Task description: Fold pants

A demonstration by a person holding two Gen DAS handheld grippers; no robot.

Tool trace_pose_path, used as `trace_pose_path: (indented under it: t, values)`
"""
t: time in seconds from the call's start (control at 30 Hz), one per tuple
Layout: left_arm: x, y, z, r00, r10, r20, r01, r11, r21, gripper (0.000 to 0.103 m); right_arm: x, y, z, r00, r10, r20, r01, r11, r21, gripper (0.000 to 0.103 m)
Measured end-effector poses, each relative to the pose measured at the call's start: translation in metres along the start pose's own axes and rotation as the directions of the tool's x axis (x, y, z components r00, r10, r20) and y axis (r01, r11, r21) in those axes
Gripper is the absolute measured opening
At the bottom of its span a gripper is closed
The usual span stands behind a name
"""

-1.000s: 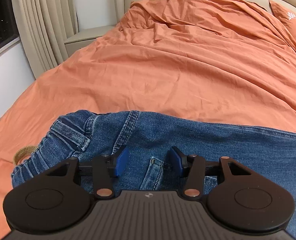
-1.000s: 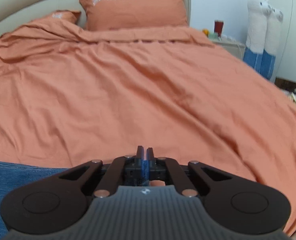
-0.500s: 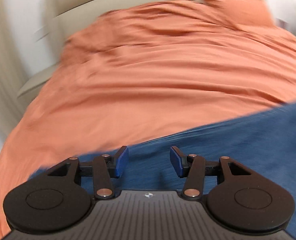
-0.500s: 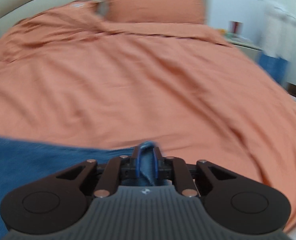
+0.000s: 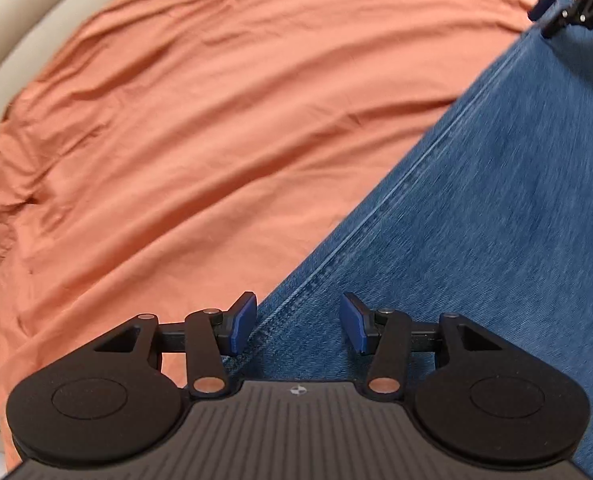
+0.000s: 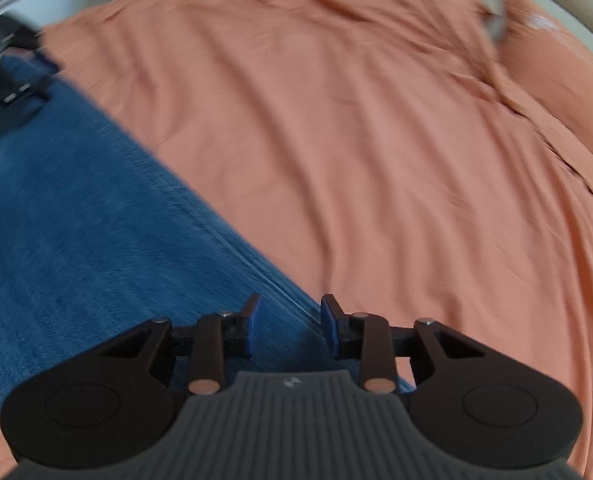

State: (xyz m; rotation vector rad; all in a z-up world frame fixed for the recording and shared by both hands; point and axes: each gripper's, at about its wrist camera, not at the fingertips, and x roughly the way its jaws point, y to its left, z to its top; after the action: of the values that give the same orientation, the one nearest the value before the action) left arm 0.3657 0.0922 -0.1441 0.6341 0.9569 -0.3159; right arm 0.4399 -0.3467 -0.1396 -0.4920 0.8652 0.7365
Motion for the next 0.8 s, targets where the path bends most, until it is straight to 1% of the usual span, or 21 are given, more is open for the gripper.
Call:
trace_pose_path:
  t: [0.1,0.13,0.2,0.27,0.3,0.33,0.37,0.4,0.43,0.47,0.5,0.53,0.6,0.7,0.8]
  values:
    - [0.015,0.005,0.001,0.998,-0.055,-0.038,0.055,0.998,0.009,0.058,0.01,0.003,0.013,0.998,0.057,-0.014,-0.058,0.997,-0.049,0.028]
    - [0.018,0.006,0.001,0.997,-0.062,-0.043,0.063,0.998,0.015,0.058,0.014,0.003,0.016,0.997,0.077,-0.024,-0.079,0.995,-0.056,0.028]
    - [0.023,0.006,0.0,0.996,-0.073,-0.049,0.075,0.997,0.027,0.057,0.022,0.006,0.021,0.995,0.088,-0.045,-0.091,0.993,-0.081,0.028]
    - [0.027,0.006,0.0,0.995,-0.082,-0.049,0.083,0.996,0.017,0.056,0.031,0.009,0.023,0.992,0.099,-0.073,-0.106,0.989,-0.107,0.029]
    - [0.03,0.006,0.0,0.995,-0.089,-0.049,0.09,0.996,0.012,0.051,0.035,0.01,0.023,0.991,0.101,-0.085,-0.11,0.987,-0.115,0.028]
    - [0.03,0.005,-0.001,0.994,-0.097,-0.047,0.097,0.995,0.007,0.044,0.037,0.014,0.024,0.99,0.101,-0.094,-0.112,0.986,-0.125,0.028]
    - [0.03,0.006,0.0,0.994,-0.102,-0.045,0.102,0.995,0.0,0.042,0.04,0.016,0.024,0.99,0.099,-0.1,-0.112,0.985,-0.131,0.029]
    - [0.028,0.003,0.001,0.994,-0.099,-0.042,0.098,0.995,-0.005,0.036,0.042,0.016,0.024,0.989,0.101,-0.107,-0.114,0.985,-0.126,0.026]
    - [0.027,0.0,0.001,0.994,-0.1,-0.037,0.1,0.995,-0.003,0.026,0.043,0.016,0.024,0.988,0.101,-0.113,-0.115,0.986,-0.122,0.024]
    - [0.025,-0.003,0.0,0.995,-0.099,-0.033,0.099,0.995,-0.002,0.022,0.043,0.017,0.024,0.988,0.102,-0.114,-0.116,0.986,-0.121,0.011]
    - [0.023,-0.007,0.0,0.996,-0.08,-0.028,0.08,0.997,0.003,0.019,0.043,0.018,0.024,0.988,0.101,-0.118,-0.116,0.986,-0.123,0.009]
    - [0.02,-0.012,-0.001,0.998,-0.061,-0.023,0.062,0.998,0.013,0.013,0.041,0.021,0.023,0.989,0.091,-0.115,-0.107,0.985,-0.133,0.007]
    - [0.015,-0.021,-0.003,1.0,-0.009,0.0,0.009,0.999,0.035,0.011,0.036,0.027,0.021,0.992,0.064,-0.104,-0.081,0.983,-0.165,0.005]
    - [0.001,-0.025,-0.003,0.997,0.054,0.049,-0.054,0.998,0.014,0.009,0.023,0.033,0.018,0.997,0.024,-0.073,-0.036,0.984,-0.176,0.004]
    - [-0.013,-0.018,0.002,0.993,0.083,0.087,-0.081,0.996,-0.024,0.008,0.008,0.035,0.018,0.999,-0.01,-0.034,0.004,0.983,-0.182,0.003]
